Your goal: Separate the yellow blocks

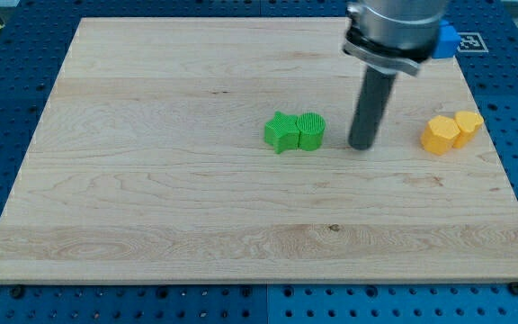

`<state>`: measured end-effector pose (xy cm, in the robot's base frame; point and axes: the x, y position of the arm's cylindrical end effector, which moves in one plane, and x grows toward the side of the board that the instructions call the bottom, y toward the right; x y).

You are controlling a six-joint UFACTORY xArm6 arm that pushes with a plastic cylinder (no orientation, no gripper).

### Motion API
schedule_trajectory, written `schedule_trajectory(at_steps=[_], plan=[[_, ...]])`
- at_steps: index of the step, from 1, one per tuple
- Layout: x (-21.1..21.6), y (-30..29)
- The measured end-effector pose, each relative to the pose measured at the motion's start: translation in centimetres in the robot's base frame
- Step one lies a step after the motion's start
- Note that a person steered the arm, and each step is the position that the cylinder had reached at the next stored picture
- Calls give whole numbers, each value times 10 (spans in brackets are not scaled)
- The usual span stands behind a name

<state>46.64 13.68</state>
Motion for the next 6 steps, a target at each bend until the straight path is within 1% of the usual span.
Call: schedule_trajectory(at_steps=[1,2,3,4,5,6], plan=[[27,53],[14,121],[-32,125],[-55,68],[-56,53],[-49,106]])
